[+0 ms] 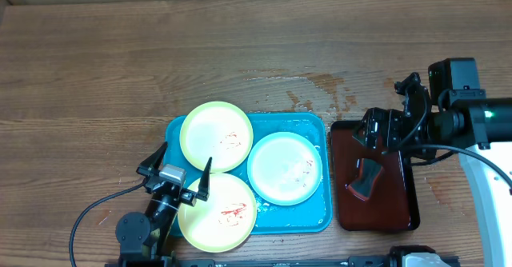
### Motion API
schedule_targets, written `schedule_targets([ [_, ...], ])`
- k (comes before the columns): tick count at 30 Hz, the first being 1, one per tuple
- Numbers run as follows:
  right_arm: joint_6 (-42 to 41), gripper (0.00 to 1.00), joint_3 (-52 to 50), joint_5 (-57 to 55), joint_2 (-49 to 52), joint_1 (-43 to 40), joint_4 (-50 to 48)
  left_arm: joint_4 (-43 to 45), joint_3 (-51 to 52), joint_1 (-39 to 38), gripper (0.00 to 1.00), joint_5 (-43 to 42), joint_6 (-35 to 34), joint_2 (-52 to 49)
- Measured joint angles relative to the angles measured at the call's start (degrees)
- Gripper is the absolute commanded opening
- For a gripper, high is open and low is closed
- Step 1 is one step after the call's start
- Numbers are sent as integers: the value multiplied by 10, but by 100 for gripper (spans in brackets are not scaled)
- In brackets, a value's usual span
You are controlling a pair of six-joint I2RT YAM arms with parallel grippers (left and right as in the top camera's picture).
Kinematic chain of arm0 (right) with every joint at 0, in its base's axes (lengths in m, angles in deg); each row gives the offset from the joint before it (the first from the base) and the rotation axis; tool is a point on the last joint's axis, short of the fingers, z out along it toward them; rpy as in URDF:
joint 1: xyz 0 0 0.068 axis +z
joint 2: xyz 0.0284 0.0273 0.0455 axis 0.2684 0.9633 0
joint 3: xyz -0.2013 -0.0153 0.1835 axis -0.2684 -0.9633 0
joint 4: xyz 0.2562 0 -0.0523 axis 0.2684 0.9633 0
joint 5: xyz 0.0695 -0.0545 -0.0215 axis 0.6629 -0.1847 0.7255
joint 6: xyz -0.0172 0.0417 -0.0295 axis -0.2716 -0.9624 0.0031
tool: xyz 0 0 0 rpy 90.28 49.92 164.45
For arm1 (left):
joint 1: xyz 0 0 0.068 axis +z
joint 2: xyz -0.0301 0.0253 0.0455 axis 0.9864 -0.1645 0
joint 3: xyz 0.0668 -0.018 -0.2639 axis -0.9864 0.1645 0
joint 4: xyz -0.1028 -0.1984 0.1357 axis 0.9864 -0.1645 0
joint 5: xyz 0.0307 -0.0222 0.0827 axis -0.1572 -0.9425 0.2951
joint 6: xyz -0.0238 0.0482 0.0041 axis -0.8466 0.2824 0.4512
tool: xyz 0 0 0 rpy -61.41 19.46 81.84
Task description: Clean dirty plates on tray and stack at the side
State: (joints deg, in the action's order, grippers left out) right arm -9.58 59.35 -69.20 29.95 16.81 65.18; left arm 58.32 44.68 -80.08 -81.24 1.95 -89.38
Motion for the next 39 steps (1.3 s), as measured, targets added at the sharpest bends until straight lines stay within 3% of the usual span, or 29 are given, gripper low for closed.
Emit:
schedule_targets([
  [13, 0, 100, 0, 6, 0, 0, 1, 1, -2, 0, 100, -117, -47, 0],
  [20, 0, 100, 0, 7, 0, 0, 0, -39, -69, 0, 100, -131, -62, -27],
  [26, 0, 100, 0, 11, 0, 0, -4, -78, -177, 0, 100, -138, -64, -175],
  [32, 0, 100, 0, 11, 0, 0, -8, -145, -346, 0, 100, -176, -66, -408],
  [39, 0, 100, 1, 11, 0, 0, -20, -391, -616, -39, 100, -197, -72, -663],
])
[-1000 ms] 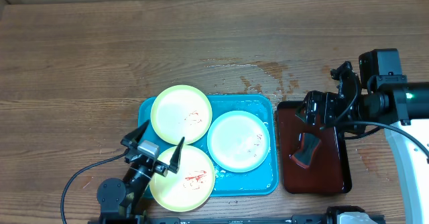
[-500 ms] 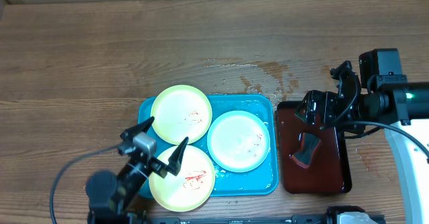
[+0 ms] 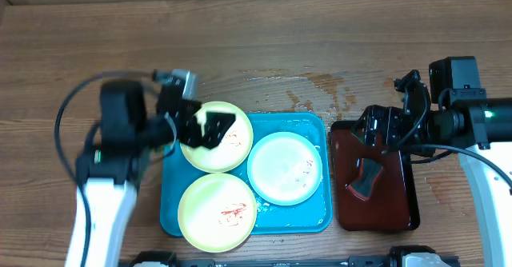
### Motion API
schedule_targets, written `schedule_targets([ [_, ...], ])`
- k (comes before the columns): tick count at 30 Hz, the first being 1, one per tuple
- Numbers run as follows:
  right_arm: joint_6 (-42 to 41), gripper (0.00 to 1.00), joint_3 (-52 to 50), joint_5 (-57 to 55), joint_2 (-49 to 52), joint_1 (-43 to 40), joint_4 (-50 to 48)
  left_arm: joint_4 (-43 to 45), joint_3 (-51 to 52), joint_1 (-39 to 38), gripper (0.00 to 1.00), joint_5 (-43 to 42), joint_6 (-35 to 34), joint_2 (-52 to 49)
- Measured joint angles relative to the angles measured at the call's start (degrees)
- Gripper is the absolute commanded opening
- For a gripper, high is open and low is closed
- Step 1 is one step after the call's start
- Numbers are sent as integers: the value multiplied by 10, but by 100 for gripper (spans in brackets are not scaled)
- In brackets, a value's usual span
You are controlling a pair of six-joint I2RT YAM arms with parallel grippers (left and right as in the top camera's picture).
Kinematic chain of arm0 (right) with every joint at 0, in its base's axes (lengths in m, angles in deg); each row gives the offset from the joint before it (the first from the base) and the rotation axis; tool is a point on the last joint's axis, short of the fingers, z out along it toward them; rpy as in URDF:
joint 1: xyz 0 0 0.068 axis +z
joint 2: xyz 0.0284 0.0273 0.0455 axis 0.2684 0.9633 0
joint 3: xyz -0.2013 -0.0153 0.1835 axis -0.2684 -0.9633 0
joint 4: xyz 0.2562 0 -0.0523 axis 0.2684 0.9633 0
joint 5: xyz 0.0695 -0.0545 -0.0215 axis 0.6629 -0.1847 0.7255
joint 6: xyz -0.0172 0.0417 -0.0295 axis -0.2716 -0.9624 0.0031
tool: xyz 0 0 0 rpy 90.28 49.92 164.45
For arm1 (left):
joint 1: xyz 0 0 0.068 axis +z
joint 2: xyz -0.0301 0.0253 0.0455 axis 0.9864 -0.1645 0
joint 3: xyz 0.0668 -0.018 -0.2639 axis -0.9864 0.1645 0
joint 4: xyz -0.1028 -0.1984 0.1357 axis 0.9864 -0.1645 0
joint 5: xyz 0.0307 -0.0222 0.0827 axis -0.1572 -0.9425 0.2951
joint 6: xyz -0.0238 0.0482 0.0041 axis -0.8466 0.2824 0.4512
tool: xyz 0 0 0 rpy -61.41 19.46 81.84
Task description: Clean dirty plates on tray and stack at the side
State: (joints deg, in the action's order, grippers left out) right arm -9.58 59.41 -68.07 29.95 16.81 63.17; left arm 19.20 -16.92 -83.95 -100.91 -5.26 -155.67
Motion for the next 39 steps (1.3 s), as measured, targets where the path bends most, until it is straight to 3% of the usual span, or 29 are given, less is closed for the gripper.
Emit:
schedule_targets([
  [5, 0, 100, 0, 0, 0, 0, -8, -173, -150, -67, 100, 100, 0, -119],
  [8, -1, 100, 0, -1, 0, 0, -12, -211, -184, -114, 100, 177, 0, -153],
  [11, -21, 100, 0, -15, 0, 0, -17, -208, -188, -161, 100, 231, -3, -169],
  [20, -75, 100, 0, -43, 0, 0, -2, -165, -189, -207, 100, 226, -43, -180],
  [27, -172, 100, -44, -101, 9, 0, 33, -182, -190, -209, 100, 312, -143, -181],
  [39, -231, 100, -267, -101, 33, 0, -147, -186, -191, -210, 100, 351, -169, -181],
])
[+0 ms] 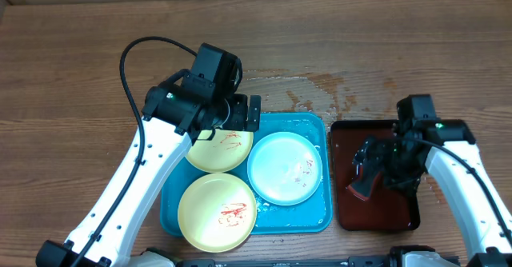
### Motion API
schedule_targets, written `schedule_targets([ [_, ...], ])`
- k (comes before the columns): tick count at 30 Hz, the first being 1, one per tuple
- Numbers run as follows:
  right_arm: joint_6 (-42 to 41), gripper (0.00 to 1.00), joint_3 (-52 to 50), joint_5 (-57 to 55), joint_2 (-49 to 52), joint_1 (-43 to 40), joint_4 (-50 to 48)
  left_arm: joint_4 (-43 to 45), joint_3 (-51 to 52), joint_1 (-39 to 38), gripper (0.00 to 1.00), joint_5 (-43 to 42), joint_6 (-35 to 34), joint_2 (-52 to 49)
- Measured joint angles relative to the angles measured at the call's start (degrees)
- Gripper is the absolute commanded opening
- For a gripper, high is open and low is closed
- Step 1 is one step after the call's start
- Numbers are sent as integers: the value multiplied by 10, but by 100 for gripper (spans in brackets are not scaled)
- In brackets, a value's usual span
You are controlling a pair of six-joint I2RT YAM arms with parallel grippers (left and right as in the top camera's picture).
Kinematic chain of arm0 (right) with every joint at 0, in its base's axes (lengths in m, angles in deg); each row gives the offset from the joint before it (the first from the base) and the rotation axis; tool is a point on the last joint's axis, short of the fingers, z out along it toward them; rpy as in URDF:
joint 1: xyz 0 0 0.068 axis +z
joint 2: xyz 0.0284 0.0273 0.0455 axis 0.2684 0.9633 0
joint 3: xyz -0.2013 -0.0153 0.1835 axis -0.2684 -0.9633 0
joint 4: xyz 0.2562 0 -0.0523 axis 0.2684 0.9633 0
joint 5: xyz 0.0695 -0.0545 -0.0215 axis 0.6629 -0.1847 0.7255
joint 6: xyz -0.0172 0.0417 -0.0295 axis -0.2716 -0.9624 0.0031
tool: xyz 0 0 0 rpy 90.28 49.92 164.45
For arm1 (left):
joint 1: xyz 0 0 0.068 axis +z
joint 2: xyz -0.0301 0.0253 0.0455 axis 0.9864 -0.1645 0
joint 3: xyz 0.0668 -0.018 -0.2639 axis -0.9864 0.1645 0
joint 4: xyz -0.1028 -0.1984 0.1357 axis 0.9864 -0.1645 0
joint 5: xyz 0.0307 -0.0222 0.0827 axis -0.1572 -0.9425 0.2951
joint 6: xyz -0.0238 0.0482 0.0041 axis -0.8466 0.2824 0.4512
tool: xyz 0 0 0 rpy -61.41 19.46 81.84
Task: Clean dirty plates on tray and stack at the side
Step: 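Lower the right gripper onto the green-and-orange sponge in the brown tray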
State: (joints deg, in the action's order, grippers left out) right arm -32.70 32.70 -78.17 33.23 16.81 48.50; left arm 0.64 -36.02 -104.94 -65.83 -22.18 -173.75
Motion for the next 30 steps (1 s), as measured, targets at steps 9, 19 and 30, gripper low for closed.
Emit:
schedule_targets([
  [9, -7, 100, -10, 6, 0, 0, -57, 1, 0, 0, 100, 0, 0, -5],
  [19, -33, 100, -10, -12, 5, 0, -84, 4, 0, 0, 100, 0, 0, -29],
  [30, -89, 100, -32, -46, 120, 0, -123, 4, 0, 0, 100, 0, 0, -31],
])
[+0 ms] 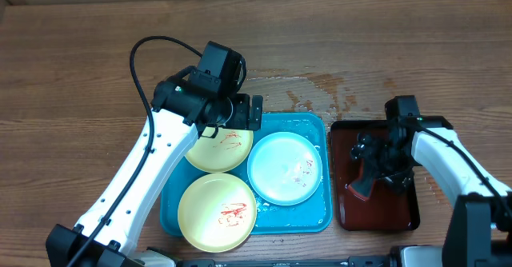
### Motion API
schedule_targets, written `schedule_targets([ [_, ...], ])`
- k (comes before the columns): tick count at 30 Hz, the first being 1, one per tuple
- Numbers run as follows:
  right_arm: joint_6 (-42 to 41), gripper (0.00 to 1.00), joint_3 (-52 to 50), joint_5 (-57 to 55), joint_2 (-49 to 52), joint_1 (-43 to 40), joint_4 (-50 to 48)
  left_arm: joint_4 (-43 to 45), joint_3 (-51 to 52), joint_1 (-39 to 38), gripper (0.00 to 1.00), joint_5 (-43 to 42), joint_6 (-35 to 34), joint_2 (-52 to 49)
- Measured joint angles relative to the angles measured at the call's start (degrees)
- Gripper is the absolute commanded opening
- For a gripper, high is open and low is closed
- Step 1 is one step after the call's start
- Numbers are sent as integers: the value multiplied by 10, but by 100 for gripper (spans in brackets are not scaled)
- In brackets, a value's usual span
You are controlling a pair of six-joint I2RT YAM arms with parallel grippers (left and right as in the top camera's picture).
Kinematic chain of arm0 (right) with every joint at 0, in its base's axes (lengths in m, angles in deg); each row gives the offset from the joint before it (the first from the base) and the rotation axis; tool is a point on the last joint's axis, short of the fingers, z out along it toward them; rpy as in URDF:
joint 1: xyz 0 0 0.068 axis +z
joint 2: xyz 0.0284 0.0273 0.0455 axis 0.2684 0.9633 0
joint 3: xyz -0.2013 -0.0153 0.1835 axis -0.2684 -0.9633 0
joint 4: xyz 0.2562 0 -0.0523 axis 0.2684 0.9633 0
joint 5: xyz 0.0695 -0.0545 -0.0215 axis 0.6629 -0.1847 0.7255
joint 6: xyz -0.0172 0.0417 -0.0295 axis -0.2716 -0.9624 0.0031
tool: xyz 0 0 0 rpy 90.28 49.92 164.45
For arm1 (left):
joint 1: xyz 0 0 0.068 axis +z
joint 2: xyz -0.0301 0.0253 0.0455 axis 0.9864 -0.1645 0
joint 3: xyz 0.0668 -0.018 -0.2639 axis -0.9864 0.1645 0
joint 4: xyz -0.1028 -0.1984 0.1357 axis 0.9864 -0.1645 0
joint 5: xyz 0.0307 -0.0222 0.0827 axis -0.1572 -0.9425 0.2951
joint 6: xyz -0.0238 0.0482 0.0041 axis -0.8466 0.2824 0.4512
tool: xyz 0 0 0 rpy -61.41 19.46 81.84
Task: Clean dirty plates on tray and stack at the side
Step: 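Lower the right gripper onto the green-and-orange sponge in the brown tray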
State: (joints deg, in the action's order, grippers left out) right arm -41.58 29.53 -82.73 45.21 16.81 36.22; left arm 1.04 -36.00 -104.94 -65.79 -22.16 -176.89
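On the blue tray [312,219] lie three plates with red smears. The yellow plate at the far left [220,149] is partly under my left arm. A pale mint plate [284,169] lies at the right and a second yellow plate [218,212] at the front. My left gripper [242,115] hangs open over the far rim of the far-left plate. My right gripper [374,157] is low over the far end of a black cleaning tool [360,187] in the dark red tray [404,215]. Its fingers are dark against dark, so their state does not show.
A wet patch [320,87] glistens on the wooden table beyond the two trays. The left arm's cable [152,47] loops over the table at the far left. The dark red tray sits close against the blue tray's right side.
The right arm's base end has swung toward the near right, while its gripper stays over the black tool's far end. The left gripper is almost where it was, over the far-left plate's rim.
First the left gripper was open at the tray's near left corner and the right gripper hung beyond the red tray. The left arm then stood over the far-left plate, later at its far rim. The right gripper came down onto the black tool. The plates have not moved.
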Motion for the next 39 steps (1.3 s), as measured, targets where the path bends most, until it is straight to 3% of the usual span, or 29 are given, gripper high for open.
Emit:
schedule_targets([
  [2, -3, 96, -10, 0, 10, 0, -21, 0, 0, 0, 100, 0, 0, 0],
  [4, -5, 83, -15, 0, 14, 0, -35, 0, 0, 0, 100, 0, 0, 0],
  [6, -8, 76, -15, -1, 14, 0, -49, 0, 0, 0, 100, 0, 0, 0],
  [12, -8, 63, -15, -9, 14, 0, -75, -5, 0, 0, 100, 2, 0, 0],
  [14, -6, 42, -15, -13, 14, 0, -84, -7, 0, 0, 100, 2, 0, 0],
  [15, -5, 18, -15, -13, 14, 0, -86, -8, 0, 0, 100, 2, 0, 0],
  [16, -7, 4, -15, -14, 14, 0, -87, -9, 0, 0, 100, 2, 0, 0],
  [26, -6, 4, -16, -23, 14, 0, -90, -11, 0, 0, 100, 2, 2, 0],
  [27, -6, 28, -16, -27, 14, 0, -92, -11, 0, 0, 100, 2, 2, 0],
  [28, -6, 91, -16, -30, 14, 0, -94, -11, 0, 0, 100, 2, 2, 0],
  [29, -8, 100, -16, -33, 14, 0, -97, -11, 0, 0, 100, 2, 2, 0],
  [39, 66, 100, 15, -45, 14, -2, -100, -10, 0, 0, 99, 2, 4, 0],
])
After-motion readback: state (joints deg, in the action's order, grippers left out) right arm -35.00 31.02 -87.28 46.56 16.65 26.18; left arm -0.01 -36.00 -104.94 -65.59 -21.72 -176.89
